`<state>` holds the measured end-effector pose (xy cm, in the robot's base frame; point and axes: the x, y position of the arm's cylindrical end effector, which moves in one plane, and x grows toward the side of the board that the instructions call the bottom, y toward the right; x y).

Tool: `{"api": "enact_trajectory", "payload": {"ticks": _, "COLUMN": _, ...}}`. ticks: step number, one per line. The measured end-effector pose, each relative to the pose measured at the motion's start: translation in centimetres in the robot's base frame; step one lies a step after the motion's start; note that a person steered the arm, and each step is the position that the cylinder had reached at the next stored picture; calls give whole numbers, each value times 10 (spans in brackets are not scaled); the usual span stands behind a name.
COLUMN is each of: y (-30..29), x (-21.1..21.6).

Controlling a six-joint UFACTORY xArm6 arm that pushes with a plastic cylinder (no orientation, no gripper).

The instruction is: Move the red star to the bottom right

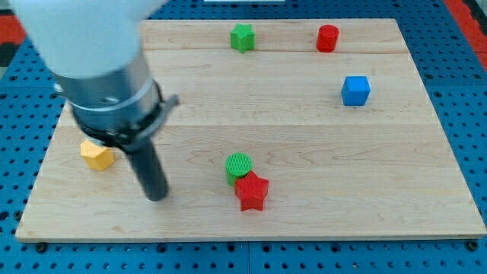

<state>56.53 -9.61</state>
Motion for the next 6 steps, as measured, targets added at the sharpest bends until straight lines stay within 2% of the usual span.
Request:
{"api": "enact_trajectory", "payload": {"ticks": 1, "y": 66, "x": 1}}
{"api": "enact_trajectory", "payload": {"ticks": 3, "y": 131, "x": -4}}
{"api": "enact_trajectory", "payload": {"ticks": 5, "y": 167, "x": -4}}
{"api": "enact_trajectory", "payload": {"ticks": 6, "y": 167, "x": -4}}
